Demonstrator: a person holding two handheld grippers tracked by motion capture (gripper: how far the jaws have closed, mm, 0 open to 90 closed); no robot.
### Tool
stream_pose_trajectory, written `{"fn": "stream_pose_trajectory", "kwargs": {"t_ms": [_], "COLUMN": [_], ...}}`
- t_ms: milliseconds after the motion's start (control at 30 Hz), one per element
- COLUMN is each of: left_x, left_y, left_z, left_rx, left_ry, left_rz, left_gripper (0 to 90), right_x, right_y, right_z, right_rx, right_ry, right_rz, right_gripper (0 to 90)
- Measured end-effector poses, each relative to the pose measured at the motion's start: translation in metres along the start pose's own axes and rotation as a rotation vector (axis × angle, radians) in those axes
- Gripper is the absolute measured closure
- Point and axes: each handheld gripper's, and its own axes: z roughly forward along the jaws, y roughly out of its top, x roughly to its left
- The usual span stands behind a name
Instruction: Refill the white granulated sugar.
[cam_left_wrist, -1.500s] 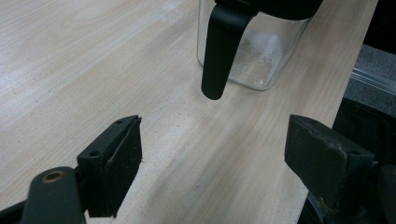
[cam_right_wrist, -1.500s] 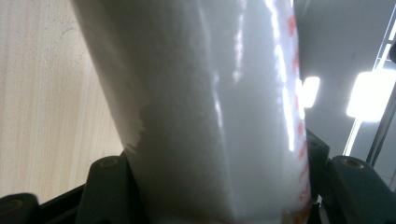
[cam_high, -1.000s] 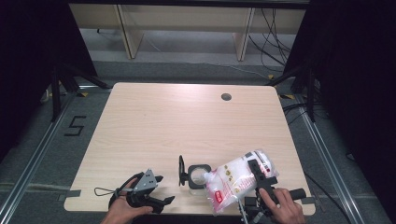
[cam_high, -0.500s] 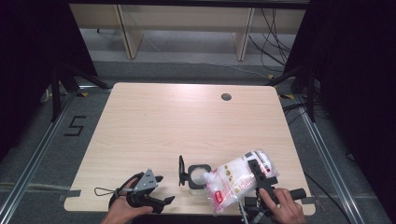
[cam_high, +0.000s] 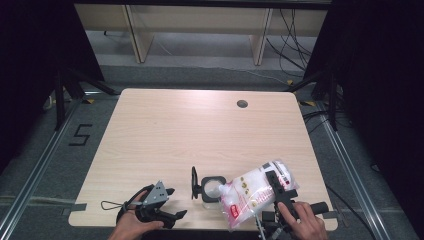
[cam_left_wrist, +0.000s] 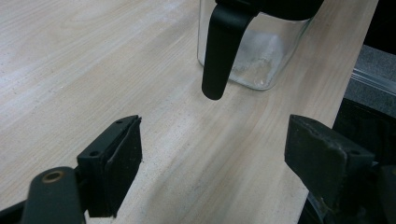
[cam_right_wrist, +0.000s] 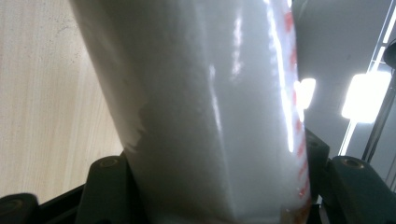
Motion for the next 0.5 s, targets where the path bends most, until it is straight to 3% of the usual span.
{"fn": "stream_pose_trajectory", "kwargs": {"t_ms": [33,67,100,133,233,500], "left_x": [0.0000,-0.0001,0.0000,0.0001,0.0001,-0.0001], "left_y": [0.0000,0.0000,0.0001,0.0001,0.0000,0.0001], "left_z": [0.0000,0.0000,-0.0001,-0.0002,-0.0001,-0.0002], "left_rx": [0.000,0.000,0.001,0.001,0.001,0.002], "left_ry": [-0.001,0.000,-0.001,-0.001,-0.001,-0.001], "left_rz": [0.000,0.000,0.001,0.001,0.002,0.002], "left_gripper": [18.6,18.6,18.6,18.6,18.6,18.6], "right_x": [0.0031,0.0010,-0.0035,-0.0011,-0.0020,-0.0009], "right_y": [-0.0006,-0.0004,-0.0002,-0.0008,-0.0008,-0.0007], "right_z": [-0.0007,-0.0003,0.0005,-0.0001,0.0001,-0.0004], "right_rx": [0.010,0.003,-0.016,-0.001,-0.007,-0.005], "right_ry": [-0.004,-0.008,-0.010,-0.002,-0.003,-0.010], "right_rz": [0.045,0.018,-0.045,-0.014,-0.025,-0.001], "right_gripper": [41.6,41.6,41.6,41.6,41.6,41.6]}}
